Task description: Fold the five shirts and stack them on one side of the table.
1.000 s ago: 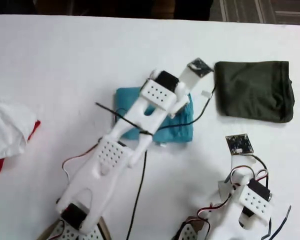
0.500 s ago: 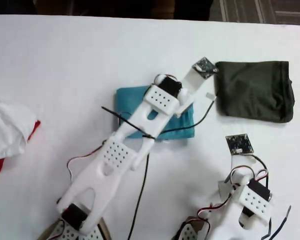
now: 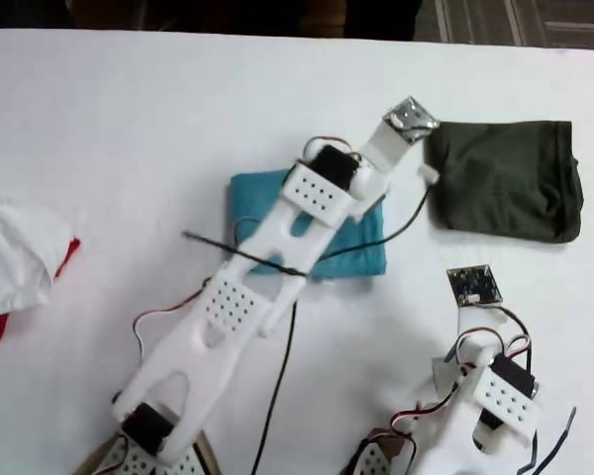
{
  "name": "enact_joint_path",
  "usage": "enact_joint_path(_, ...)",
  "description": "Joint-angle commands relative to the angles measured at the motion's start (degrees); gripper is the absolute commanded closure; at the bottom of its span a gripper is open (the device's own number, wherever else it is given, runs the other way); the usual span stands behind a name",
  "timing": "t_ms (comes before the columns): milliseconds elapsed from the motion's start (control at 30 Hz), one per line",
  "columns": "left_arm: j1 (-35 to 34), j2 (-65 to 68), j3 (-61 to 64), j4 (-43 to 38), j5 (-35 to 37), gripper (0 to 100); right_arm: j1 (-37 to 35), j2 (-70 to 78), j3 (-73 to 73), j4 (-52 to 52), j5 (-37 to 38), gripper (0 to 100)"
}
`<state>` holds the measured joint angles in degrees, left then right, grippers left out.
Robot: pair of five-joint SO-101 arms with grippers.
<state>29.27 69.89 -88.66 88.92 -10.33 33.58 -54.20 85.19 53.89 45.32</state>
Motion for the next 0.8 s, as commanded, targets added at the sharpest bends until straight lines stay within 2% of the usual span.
enact_joint_path(0,-1.7,-4.8,-7.5,6.3,-0.6,95,2.1,-1.2,-0.5,-3.1,-0.8,97.8)
enact_joint_path(133,-5.1,-8.8,-5.8,13.7,-0.7,95,2.1,-1.2,-5.5,-1.7,-5.4,96.9)
enact_joint_path(233,-10.5,-12.0,-5.4,13.7,-0.6,95,0.3,-0.7,-12.7,2.4,-11.3,88.8)
enact_joint_path(333,-15.8,-16.1,-5.0,13.7,-0.6,95,-4.7,-0.6,-20.0,6.7,-16.9,79.3)
enact_joint_path(500,-26.6,-25.8,-2.2,13.9,-0.6,95,-16.5,-0.5,-28.7,9.6,-21.8,80.3)
enact_joint_path(633,-33.7,-39.4,12.3,13.9,-0.7,95,-24.1,1.8,-35.6,11.6,-25.7,80.5)
enact_joint_path(767,-36.7,-56.2,36.3,13.7,-1.8,96,-27.7,10.6,-42.9,13.6,-29.2,80.5)
